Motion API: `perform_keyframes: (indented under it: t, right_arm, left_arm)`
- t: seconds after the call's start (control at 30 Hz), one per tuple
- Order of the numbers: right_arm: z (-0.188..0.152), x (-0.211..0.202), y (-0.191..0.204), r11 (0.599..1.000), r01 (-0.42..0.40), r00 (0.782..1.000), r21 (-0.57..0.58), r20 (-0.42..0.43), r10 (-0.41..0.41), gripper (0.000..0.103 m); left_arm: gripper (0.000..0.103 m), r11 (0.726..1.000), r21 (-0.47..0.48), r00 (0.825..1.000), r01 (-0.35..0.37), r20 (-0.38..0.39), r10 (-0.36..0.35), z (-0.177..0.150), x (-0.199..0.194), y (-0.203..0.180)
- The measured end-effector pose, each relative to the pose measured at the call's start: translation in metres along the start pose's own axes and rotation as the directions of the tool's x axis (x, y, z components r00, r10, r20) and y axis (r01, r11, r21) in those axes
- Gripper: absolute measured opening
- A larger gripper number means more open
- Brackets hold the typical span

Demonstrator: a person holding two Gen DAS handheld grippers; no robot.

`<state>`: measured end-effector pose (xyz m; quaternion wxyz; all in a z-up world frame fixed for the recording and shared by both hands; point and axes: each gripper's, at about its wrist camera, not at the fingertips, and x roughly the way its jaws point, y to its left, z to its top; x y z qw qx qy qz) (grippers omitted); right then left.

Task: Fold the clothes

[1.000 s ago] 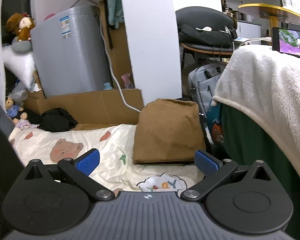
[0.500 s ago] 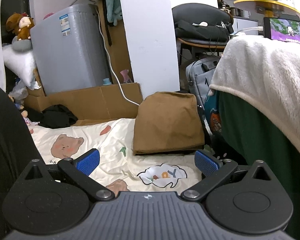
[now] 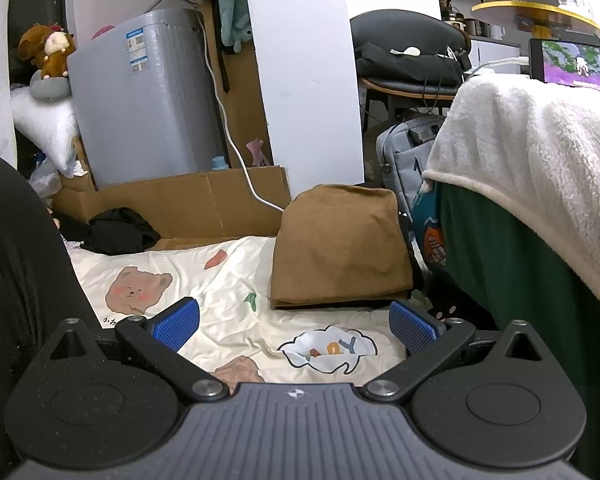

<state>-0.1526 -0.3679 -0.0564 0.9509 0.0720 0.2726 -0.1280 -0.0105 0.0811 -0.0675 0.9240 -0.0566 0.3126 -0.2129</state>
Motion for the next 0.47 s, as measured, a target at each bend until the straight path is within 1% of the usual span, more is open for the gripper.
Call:
perform_keyframes:
  t: [0.2, 0.47]
  right_arm:
    - [-0.0010, 0.0030, 0.0044, 1.000, -0.012, 1.000, -0.012, -0.008, 0.012, 0.103]
    - [-0.0025, 0.0062, 0.0049, 1.000, -0.014, 1.000, -0.011, -0.014, 0.014, 0.103]
  left_arm:
    - [0.103, 1.000, -0.016, 1.000, -0.009, 0.002, 0.009, -0.0011, -0.0014, 0.0066]
    - [0.103, 1.000, -0.001, 1.000, -0.012, 0.000, 0.012, -0.0034, 0.0024, 0.0043]
